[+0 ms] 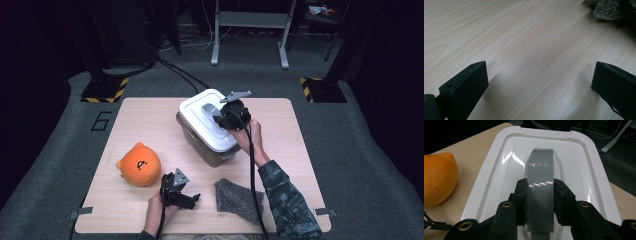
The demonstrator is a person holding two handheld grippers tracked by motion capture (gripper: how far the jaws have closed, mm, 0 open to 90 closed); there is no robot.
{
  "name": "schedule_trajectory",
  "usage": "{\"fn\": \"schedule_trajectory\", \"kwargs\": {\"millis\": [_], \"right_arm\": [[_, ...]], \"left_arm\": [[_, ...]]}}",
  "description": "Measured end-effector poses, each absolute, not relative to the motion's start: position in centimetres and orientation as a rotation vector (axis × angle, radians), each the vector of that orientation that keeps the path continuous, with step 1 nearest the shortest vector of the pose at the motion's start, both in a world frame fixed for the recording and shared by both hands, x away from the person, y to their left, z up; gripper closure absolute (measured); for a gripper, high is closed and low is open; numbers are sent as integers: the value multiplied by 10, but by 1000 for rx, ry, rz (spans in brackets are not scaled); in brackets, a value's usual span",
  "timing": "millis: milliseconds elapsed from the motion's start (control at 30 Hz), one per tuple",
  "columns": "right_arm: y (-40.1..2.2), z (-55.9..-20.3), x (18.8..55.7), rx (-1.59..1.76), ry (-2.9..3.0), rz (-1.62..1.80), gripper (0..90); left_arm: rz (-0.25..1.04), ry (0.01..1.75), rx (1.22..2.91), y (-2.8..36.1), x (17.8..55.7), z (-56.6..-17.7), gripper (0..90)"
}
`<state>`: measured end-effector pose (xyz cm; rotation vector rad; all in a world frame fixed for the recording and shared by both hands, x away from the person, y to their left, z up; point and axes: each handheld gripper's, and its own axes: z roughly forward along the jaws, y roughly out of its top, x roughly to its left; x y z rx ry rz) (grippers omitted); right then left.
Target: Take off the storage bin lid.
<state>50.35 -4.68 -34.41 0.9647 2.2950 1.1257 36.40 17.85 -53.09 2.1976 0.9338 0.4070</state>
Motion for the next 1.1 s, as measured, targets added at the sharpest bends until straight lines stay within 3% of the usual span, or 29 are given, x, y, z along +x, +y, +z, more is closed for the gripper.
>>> {"fn": "schedule_trajectory", "kwargs": {"millis": [1100], "right_arm": [[-118, -327, 494, 1050, 2191, 1127, 671]], "left_arm": [[414, 947, 2190, 178, 364, -531, 1]]}}
